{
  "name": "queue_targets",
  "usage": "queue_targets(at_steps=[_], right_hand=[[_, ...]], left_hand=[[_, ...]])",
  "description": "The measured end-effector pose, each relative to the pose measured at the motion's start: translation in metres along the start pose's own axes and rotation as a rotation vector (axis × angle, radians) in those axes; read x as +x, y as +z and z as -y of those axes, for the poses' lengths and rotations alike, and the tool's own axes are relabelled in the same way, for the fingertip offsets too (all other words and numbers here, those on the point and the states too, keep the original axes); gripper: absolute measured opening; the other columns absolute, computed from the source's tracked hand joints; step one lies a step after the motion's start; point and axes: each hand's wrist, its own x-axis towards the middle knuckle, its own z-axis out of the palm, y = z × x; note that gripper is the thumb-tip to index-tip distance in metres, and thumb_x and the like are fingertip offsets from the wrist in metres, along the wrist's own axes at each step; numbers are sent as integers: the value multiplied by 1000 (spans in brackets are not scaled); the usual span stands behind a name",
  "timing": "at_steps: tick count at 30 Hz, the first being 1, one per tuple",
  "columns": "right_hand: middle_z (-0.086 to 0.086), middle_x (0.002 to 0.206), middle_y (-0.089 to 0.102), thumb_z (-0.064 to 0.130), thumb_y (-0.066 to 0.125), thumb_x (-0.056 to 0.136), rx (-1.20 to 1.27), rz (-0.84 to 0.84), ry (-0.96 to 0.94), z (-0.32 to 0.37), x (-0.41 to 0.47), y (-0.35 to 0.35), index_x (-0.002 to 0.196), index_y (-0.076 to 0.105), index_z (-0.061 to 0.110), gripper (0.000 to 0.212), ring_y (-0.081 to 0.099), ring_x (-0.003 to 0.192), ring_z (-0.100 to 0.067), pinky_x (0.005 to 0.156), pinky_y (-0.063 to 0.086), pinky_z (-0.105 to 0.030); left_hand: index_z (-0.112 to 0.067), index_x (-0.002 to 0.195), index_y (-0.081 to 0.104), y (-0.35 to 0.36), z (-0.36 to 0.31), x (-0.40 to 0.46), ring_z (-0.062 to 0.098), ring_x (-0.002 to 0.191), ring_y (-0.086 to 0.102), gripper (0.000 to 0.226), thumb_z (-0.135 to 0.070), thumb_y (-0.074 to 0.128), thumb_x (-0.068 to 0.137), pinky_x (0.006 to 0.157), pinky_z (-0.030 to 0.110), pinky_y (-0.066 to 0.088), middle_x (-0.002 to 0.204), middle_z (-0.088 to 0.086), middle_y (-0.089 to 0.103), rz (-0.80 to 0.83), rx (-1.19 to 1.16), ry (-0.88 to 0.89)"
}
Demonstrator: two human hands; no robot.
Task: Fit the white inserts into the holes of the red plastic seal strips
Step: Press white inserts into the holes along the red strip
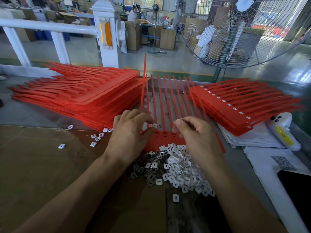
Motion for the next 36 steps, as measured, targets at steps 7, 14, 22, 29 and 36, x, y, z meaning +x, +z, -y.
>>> queue_targets(at_steps=[7, 14, 22, 29, 36], right_hand=[[26, 88, 71, 34, 62, 101, -50, 20, -20, -5, 3, -2, 97, 73, 32, 12, 64, 85, 12, 64, 46, -5], [23, 87, 73, 34, 62, 101, -63, 19, -21, -5, 3, -1, 93, 73, 32, 13, 66, 84, 8, 67, 45, -12], [22, 88, 74, 34, 64, 100, -57, 7, -6, -6, 4, -1, 93, 73, 33, 11, 67, 85, 8, 71, 46, -15], [26, 90, 72, 35, 64, 99, -93, -1, -18, -8, 4, -5, 94, 73, 35, 10, 65, 84, 12, 61, 46, -6], [17, 83, 72, 31, 65, 101, -192, 60, -59, -6, 3, -5, 98, 74, 31, 10, 65, 80, 10, 62, 45, -5]], left_hand=[[-36, 99, 71, 8, 8, 3, 12, 116, 46, 10, -41, 68, 91, 97, 31, 22, 113, -15, 61, 66, 71, -102], [-37, 103, 72, 17, 0, 5, 12, 122, 42, 14, -46, 67, 93, 105, 34, 23, 119, -17, 60, 124, 111, -88], [-35, 105, 72, 17, 2, 5, 11, 122, 41, 18, -47, 67, 92, 100, 28, 17, 120, -18, 60, 132, 116, -123], [-38, 119, 68, 8, 0, -1, 9, 125, 39, 25, -42, 65, 95, 98, 24, 12, 127, -18, 61, 170, 142, -89], [-44, 128, 63, 3, -4, -3, 10, 127, 40, 31, -40, 49, 101, 105, 33, 17, 131, -19, 57, 249, 234, 3]])
